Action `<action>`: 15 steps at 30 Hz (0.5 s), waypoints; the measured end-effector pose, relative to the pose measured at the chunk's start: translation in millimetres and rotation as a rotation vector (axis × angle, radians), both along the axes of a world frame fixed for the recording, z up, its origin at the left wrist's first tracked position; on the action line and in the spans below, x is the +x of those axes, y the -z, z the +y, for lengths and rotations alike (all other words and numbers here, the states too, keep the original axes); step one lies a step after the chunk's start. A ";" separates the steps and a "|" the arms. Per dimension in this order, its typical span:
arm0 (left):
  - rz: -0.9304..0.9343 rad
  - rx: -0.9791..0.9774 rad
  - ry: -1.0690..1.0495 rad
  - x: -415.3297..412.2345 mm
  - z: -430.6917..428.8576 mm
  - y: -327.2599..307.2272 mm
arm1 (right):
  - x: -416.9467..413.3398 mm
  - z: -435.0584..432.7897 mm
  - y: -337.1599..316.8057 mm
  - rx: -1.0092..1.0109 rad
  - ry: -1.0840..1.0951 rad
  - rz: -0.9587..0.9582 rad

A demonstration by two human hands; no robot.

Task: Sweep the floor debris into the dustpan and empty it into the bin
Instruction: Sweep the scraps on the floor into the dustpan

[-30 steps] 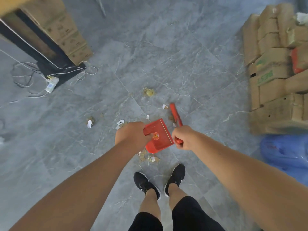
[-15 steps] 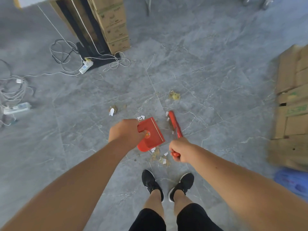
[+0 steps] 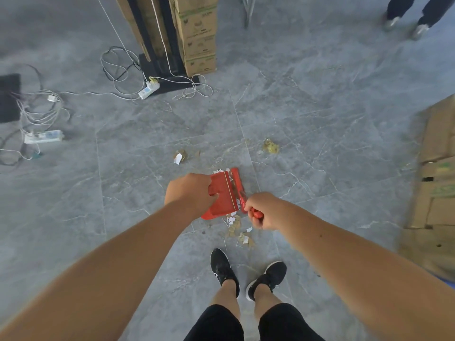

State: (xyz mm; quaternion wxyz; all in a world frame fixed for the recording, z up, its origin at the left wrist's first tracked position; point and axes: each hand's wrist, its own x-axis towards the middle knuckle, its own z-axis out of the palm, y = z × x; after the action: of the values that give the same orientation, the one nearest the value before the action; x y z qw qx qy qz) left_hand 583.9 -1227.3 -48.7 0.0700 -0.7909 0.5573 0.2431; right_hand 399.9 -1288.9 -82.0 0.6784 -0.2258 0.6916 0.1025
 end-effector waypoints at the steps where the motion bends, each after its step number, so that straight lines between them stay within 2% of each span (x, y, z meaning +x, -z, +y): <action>1: 0.007 -0.003 -0.006 1.9 2.1 -1.0 | 0.5 -0.2 -3.1 -0.016 -0.006 0.009; 9: 0.025 -0.019 -0.072 14.0 1.1 -15.3 | -11.3 -15.4 -29.4 -0.085 -0.024 0.096; 15: 0.035 -0.040 -0.042 3.4 -27.9 -30.9 | -31.8 -48.5 -45.3 -0.154 -0.004 0.120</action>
State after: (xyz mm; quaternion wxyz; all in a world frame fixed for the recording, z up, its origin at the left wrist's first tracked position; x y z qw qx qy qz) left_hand 587.3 -1255.2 -17.8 0.0394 -0.7992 0.5465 0.2471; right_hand 368.1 -1337.4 -36.7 0.6162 -0.2723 0.7362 0.0636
